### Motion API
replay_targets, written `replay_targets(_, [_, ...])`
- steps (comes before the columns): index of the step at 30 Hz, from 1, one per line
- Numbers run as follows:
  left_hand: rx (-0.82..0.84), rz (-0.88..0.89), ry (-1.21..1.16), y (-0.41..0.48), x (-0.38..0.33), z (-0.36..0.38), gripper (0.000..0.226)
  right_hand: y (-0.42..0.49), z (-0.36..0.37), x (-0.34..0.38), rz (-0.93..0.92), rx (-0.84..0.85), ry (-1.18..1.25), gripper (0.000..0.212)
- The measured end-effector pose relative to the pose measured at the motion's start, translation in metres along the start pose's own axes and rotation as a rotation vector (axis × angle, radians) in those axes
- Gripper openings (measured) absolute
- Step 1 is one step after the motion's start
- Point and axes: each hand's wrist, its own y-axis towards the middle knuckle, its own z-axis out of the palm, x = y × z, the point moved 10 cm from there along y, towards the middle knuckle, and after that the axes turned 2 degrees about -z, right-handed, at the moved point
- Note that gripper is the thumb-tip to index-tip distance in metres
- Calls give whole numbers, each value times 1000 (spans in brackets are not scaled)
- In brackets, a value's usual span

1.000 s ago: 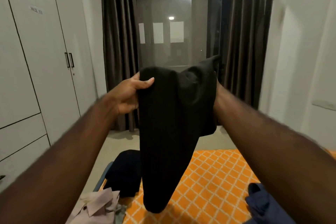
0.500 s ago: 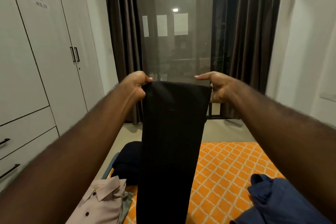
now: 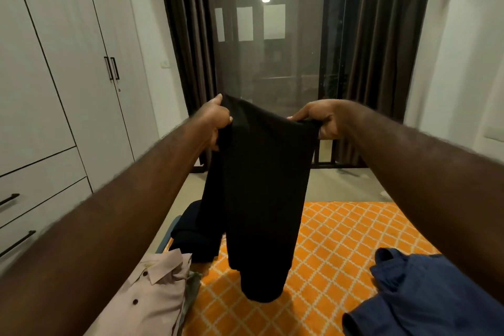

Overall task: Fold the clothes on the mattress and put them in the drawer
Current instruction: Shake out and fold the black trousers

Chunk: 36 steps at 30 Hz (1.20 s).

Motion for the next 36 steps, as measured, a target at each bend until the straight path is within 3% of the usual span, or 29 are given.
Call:
replay_targets(3, [-14,-26,98,6,10,-3,74,4,-8,-3,51,-49,-200,26])
replay_targets(5, [-64,-24,128,13,14,-8,57,6,-12,-2,60,-94,-291,23])
replay_targets(8, [-167,16,152,20,12,-18,28,8,-15,-2,61,-152,-301,22])
replay_targets(12, [-223,79,181,26,6,-24,28,10,-11,-4,59,-179,-227,15])
replay_targets(16, [-182,114,203,22,0,-17,13,9,-9,1,42,-169,-280,12])
replay_targets(22, [-84,203,168,15,-10,-3,19,5,-12,13,27,-116,-588,12])
replay_targets(26, [-76,294,268,7,-19,4,30,-2,-15,18,33,-106,-737,12])
replay_targets(31, [-271,540,675,-11,-35,8,36,1,-19,33,-87,-119,-734,29])
replay_targets(33, [-344,599,707,-15,-35,4,30,0,-11,33,-107,0,-640,40])
replay_targets(36, [-409,680,789,-21,-33,3,24,-7,4,28,-126,179,-824,44])
